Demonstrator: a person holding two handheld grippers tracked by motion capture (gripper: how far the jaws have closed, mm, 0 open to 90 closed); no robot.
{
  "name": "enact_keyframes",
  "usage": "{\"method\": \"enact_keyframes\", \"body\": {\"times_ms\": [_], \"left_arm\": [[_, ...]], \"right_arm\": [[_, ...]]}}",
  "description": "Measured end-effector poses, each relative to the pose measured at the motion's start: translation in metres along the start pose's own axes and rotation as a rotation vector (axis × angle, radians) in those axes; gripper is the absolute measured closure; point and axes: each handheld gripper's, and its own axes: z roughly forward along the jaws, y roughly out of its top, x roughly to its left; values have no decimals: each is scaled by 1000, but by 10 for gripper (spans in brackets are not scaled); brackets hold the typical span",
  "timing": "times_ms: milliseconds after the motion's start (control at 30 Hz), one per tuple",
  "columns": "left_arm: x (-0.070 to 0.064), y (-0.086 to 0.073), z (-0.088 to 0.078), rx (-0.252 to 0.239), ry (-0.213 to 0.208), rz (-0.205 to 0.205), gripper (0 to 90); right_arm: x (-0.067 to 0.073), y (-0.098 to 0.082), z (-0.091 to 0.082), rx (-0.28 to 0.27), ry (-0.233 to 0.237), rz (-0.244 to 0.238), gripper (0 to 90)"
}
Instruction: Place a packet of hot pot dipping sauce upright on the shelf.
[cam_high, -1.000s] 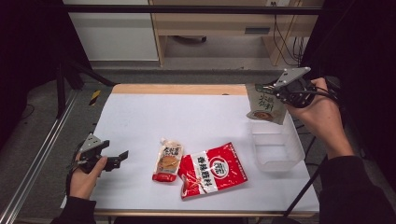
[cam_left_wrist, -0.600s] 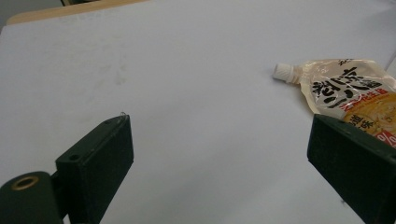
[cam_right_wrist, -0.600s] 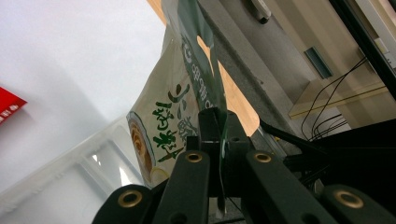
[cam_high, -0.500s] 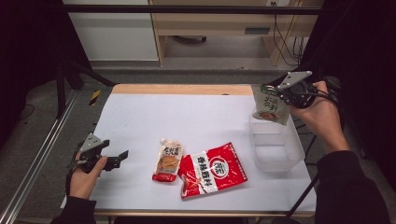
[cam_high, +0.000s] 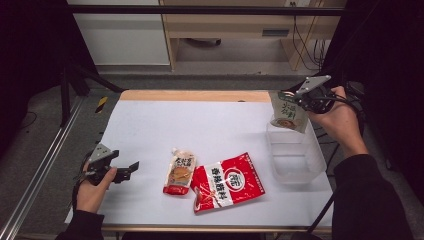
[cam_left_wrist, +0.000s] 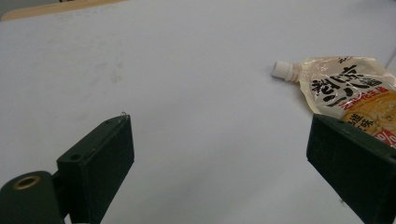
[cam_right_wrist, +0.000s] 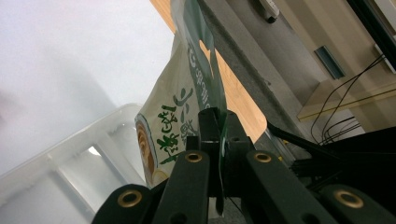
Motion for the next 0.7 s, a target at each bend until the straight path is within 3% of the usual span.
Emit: {"method": "enact_keyframes", "body": {"times_ms": [500,700], "left_arm": [[-2,0,1,11,-2,13,76],[-4,1,2,15,-9,24,76]], "right_arm": [[2,-5,23,22,43,14,899],[4,-11,32,36,57,45,898]]}}
